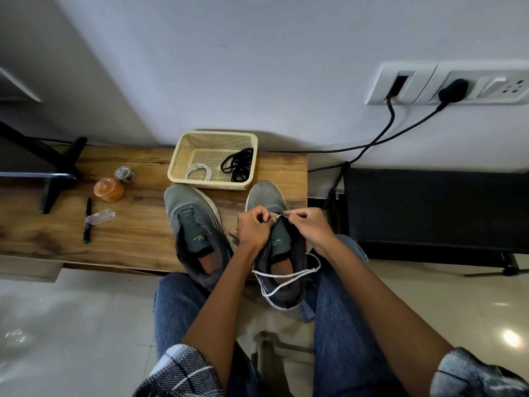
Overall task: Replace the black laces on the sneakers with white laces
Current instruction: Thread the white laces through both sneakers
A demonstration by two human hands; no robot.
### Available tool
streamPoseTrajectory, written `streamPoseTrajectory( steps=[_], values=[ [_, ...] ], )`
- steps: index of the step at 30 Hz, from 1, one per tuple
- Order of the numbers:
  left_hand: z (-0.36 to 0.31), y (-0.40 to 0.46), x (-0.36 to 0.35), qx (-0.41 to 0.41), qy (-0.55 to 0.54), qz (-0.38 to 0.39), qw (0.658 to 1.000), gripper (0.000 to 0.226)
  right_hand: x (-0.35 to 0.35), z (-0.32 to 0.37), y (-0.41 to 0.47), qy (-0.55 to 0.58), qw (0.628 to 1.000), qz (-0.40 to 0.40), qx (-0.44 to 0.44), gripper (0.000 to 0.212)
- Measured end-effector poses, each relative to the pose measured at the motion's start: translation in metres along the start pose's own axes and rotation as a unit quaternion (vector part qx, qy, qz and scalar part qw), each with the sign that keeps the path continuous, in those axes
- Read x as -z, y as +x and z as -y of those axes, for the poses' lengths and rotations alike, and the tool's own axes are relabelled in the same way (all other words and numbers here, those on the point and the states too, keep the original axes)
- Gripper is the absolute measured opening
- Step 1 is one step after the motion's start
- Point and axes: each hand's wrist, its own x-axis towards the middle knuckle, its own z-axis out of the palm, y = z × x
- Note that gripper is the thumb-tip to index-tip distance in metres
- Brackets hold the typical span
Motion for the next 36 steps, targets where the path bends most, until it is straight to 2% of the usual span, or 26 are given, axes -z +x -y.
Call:
streamPoseTrajectory(
  steps=[10, 27, 32, 36],
  values=[
    [0.007, 0.003, -0.006, 0.004, -0.089, 0.006, 0.996, 0.046, 0.004, -0.001, 0.005, -0.009, 1.000, 0.020, 0.010, 0.026],
    [0.010, 0.001, -0.009, 0.017, -0.096, -0.025, 0.995, 0.050, 0.003, 0.001, 0.003, 0.013, 1.000, 0.010, -0.007, 0.028],
    [0.011, 0.003, -0.012, 0.029, -0.057, -0.041, 0.997, 0.052, 0.001, 0.000, 0.002, 0.035, 0.999, 0.002, -0.024, 0.027],
    [0.005, 0.000, -0.011, 0.022, 0.087, -0.055, 0.994, 0.048, 0.001, -0.001, 0.001, 0.026, 0.999, -0.002, -0.023, 0.027]
  ],
)
